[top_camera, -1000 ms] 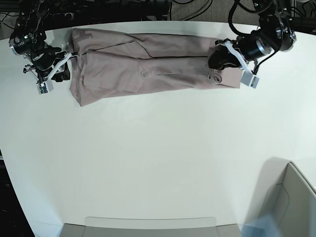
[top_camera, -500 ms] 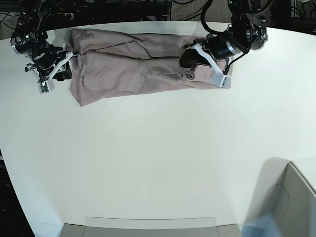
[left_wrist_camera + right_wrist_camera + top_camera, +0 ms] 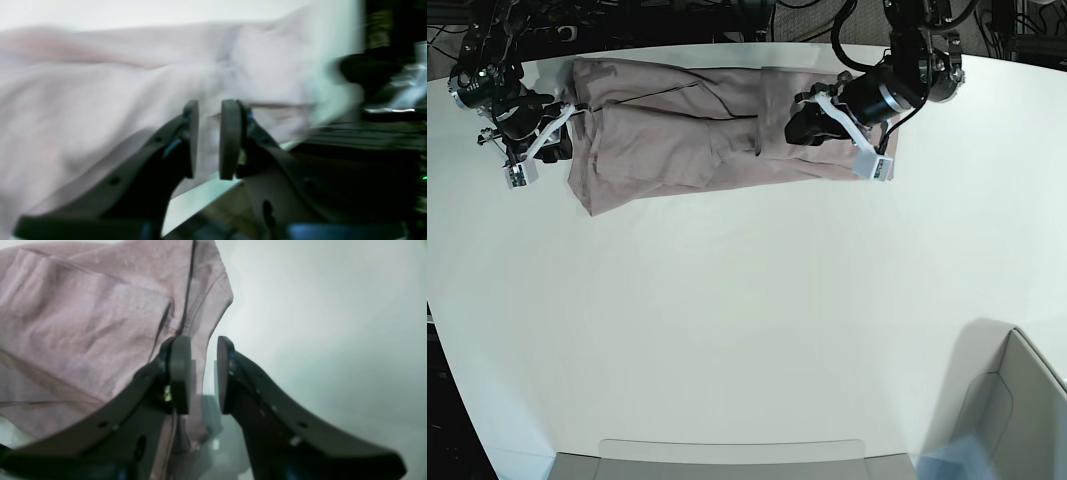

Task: Fold the T-shirt properly
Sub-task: 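Fold the strip end held by the left gripper inward toward the middle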

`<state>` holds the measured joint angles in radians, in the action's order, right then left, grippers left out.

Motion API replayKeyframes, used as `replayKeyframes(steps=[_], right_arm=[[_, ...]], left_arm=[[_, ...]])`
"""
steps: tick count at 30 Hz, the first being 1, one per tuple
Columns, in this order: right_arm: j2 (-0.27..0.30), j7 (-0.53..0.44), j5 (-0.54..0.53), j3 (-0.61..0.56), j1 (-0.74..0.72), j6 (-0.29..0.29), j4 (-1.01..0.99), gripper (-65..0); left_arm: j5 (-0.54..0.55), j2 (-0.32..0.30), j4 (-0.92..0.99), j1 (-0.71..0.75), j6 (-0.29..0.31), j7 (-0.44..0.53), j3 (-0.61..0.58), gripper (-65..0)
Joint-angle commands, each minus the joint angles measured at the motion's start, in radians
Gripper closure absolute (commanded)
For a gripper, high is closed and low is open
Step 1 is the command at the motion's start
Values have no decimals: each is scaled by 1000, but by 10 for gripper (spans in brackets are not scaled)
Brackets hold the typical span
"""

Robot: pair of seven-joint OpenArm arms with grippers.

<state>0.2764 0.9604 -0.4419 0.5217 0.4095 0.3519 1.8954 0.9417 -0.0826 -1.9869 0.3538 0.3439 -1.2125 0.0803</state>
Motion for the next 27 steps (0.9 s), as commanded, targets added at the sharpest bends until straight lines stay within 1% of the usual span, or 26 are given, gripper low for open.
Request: replayKeyframes(steps=[1,4,7,8,9,10,11,13,14,16,18,20,27], right_arm=[[13,-24,-7,8,-8,-1,14,-144],[16,-27,-8,12,-10,-1,14,-144],[21,-27,-13,19,-10,-1,10,-144],[19,-27,-31,36,-10,-1,3,-144],[19,-27,-71,62,-10,0,-12,-145],[22,-27,-137,93,-10,11,-40,-145],[28,-27,-214,119,-11,32,-75,-145],[70,-19,-358,170,-17,97,-170,-145],[85,-19,-404,177,-19,118,-219,-145],[108,-19,-456,177,-25,151,-310,-145],[110,-19,-463,177,-39,172,-379,-145],[106,-19,-463,168,-39,175,-420,-145],[103,-19,-472,22,-39,177,-442,-145]], left_arm=[[53,-3,-16,-5,5,23,5,-81],[81,-6,-13,-5,5,40,8,-53],[81,-7,-12,-2,5,33,60,-21],[81,-7,-12,1,7,32,77,-11],[81,-9,-12,3,7,30,92,0],[81,-9,-12,3,7,30,106,0],[81,-9,-12,4,7,30,117,0],[81,-9,-12,4,7,30,123,0],[81,-9,-12,4,7,30,123,0],[81,-9,-12,4,7,30,123,0],[81,-9,-12,4,7,30,121,0],[81,-9,-12,4,7,30,121,0],[81,-7,-10,4,7,30,114,0]])
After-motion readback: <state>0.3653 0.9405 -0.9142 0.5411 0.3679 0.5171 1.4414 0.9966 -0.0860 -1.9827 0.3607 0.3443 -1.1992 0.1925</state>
